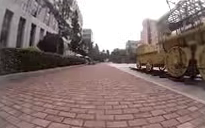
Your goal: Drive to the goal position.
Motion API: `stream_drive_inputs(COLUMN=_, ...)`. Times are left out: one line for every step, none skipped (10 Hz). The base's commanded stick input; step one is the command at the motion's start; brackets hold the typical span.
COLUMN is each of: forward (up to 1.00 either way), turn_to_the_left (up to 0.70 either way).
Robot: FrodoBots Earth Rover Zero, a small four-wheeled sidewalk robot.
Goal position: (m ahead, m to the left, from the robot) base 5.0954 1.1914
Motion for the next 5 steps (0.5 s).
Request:
stream_drive_inputs(forward=0.7, turn_to_the_left=0.0)
stream_drive_inputs(forward=0.7, turn_to_the_left=0.0)
stream_drive_inputs(forward=0.7, turn_to_the_left=0.0)
stream_drive_inputs(forward=0.7, turn_to_the_left=0.0)
stream_drive_inputs(forward=0.7, turn_to_the_left=0.0)
